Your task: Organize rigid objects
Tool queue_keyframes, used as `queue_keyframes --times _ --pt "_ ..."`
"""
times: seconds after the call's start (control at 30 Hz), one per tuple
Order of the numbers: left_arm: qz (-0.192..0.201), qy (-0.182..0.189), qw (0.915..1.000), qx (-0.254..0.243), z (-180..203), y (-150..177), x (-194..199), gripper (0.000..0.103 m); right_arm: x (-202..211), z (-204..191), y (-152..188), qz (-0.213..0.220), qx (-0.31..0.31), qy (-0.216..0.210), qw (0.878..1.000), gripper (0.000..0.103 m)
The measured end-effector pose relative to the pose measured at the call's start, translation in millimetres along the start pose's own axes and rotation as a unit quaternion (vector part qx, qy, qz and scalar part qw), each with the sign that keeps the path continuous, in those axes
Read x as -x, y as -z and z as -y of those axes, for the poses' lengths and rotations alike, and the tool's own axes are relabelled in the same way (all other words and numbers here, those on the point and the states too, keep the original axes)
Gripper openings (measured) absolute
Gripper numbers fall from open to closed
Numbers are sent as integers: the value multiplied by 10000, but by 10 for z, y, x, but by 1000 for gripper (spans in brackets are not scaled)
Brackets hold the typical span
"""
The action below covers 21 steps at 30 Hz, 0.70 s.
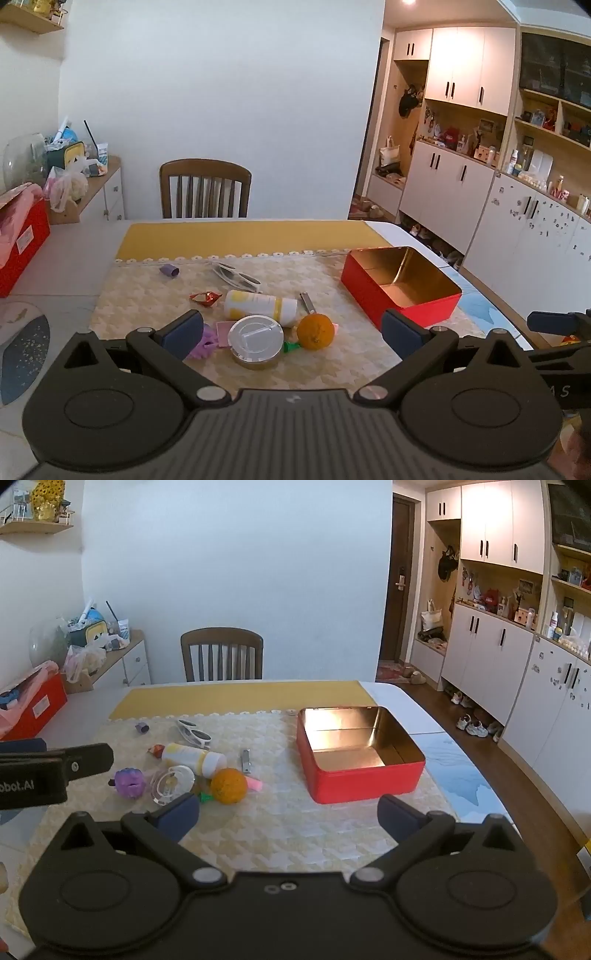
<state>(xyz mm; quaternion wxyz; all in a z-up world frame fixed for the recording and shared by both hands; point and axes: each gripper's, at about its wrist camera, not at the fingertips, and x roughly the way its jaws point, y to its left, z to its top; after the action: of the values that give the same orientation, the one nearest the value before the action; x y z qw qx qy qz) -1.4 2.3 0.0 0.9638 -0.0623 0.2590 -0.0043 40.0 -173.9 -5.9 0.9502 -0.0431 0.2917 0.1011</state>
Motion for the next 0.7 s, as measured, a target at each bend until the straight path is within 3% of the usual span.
queue_keyframes --times 0.37,0.7 --pt "-35 56 10000 -10 -5 4 3 103 32 -20 12 80 -27 -70 9999 103" --pt "-157 -156 9997 127 -62 13 -54 103 33 -42 3 85 -35 -101 9999 103"
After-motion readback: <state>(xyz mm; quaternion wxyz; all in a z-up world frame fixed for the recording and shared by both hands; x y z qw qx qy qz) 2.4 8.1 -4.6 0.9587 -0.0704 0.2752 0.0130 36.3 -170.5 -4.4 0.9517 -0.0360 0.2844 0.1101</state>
